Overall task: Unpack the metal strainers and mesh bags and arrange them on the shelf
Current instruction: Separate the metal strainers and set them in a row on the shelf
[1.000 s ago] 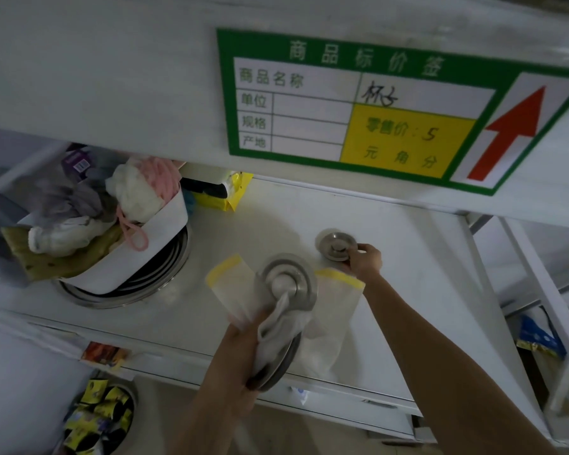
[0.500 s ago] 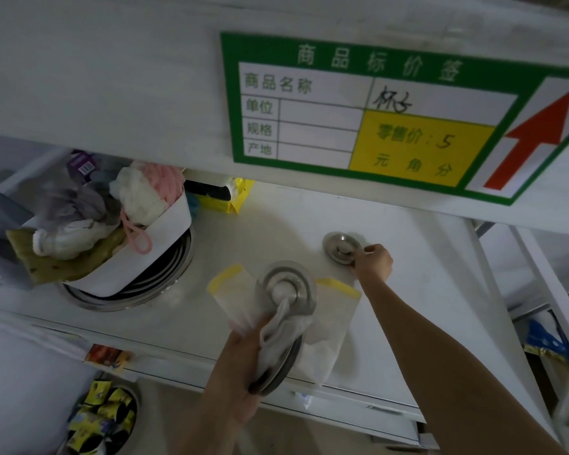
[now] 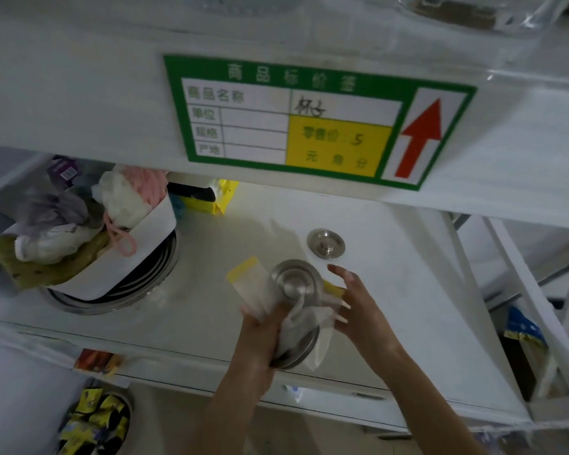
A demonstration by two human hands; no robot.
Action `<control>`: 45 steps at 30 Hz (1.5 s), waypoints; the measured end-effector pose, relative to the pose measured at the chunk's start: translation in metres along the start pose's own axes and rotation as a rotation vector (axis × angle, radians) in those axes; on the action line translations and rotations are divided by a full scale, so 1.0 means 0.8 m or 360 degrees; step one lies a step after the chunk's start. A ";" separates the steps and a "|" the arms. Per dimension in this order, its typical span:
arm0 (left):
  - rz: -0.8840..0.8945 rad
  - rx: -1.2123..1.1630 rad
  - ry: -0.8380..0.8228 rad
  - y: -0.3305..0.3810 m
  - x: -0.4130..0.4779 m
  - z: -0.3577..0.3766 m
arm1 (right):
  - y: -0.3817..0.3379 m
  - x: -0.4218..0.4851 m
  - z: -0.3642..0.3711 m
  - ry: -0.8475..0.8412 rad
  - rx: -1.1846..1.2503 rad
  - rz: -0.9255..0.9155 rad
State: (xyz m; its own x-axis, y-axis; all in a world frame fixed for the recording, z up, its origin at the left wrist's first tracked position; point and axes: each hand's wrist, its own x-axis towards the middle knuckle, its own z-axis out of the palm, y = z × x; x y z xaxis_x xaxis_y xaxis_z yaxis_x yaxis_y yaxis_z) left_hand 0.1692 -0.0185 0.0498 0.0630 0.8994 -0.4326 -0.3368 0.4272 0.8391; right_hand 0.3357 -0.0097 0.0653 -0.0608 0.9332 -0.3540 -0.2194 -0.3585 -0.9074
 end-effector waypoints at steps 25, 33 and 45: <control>-0.0071 0.0335 -0.0108 -0.041 0.007 0.045 | 0.025 0.007 -0.025 0.0469 -0.0543 -0.0341; 0.0018 0.0335 -0.0180 -0.047 0.012 -0.005 | 0.043 0.059 -0.027 0.0742 -0.0571 -0.0249; 0.0094 -0.0069 -0.0060 -0.023 0.010 -0.075 | 0.079 0.149 -0.061 0.0937 -0.0815 0.0023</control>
State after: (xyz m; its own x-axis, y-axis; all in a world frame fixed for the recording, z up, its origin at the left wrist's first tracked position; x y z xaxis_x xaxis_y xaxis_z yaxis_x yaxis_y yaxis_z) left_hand 0.1196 -0.0248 0.0110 0.0769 0.9261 -0.3693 -0.3815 0.3696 0.8473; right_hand 0.3619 0.0776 -0.0449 0.4981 0.8142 -0.2983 0.2633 -0.4698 -0.8426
